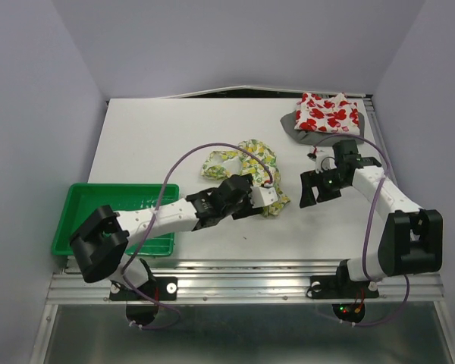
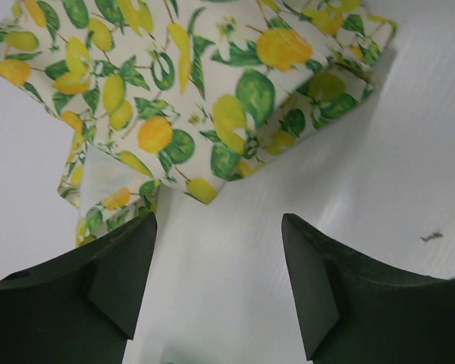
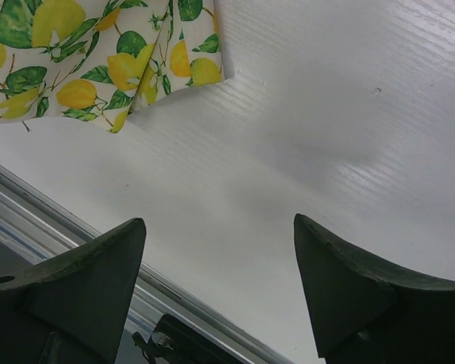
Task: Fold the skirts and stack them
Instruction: Flatten the skirt out
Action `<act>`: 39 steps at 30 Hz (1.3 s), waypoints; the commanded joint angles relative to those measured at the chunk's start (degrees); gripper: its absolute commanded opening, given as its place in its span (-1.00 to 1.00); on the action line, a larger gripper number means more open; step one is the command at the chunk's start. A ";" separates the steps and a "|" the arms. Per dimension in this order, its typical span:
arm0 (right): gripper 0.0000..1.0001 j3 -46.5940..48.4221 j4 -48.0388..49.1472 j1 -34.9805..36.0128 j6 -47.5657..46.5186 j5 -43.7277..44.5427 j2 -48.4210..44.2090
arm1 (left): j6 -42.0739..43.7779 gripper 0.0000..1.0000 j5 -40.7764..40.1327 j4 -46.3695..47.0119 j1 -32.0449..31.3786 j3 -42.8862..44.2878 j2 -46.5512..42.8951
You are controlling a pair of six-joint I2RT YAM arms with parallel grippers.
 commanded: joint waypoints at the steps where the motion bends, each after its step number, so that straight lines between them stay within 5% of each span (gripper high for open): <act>1: 0.67 1.64 1.66 0.51 1.03 0.98 -0.02 | 1.44 0.51 -8.92 10.33 -1.28 3.57 2.70; 5: 0.67 2.08 2.10 0.51 2.17 0.46 -0.11 | 1.97 0.42 -9.63 12.18 -1.28 5.68 6.39; 8: 0.66 2.70 2.88 0.51 3.66 0.46 0.24 | 1.70 0.10 -9.71 12.71 -1.11 9.44 7.97; 11: 0.62 2.88 4.29 0.51 5.95 1.42 0.42 | -0.31 -0.45 -11.38 11.06 0.47 14.88 8.59; 12: 0.62 2.79 4.73 0.51 6.39 1.51 0.33 | -0.32 -0.45 -11.82 10.08 0.48 16.73 8.94; 14: 0.60 2.09 6.83 0.51 8.05 1.60 -0.02 | -2.86 -1.00 -13.57 4.92 2.84 23.82 11.30; 23: 0.55 -0.11 16.32 0.51 13.51 -0.06 -1.51 | -16.39 -1.00 -6.65 -17.33 15.14 49.86 25.89; 28: 0.47 -6.08 28.45 1.04 19.84 -3.85 -5.12 | -18.16 -1.00 -3.13 -23.41 16.56 54.80 31.87; 33: 0.38 -5.91 31.45 6.39 20.54 -3.33 1.29 | -19.04 -1.00 -1.46 -24.64 18.40 57.00 34.95; 39: 0.29 -6.88 40.76 8.34 21.95 7.81 7.08 | -19.30 -1.00 0.74 -25.61 20.78 58.41 36.19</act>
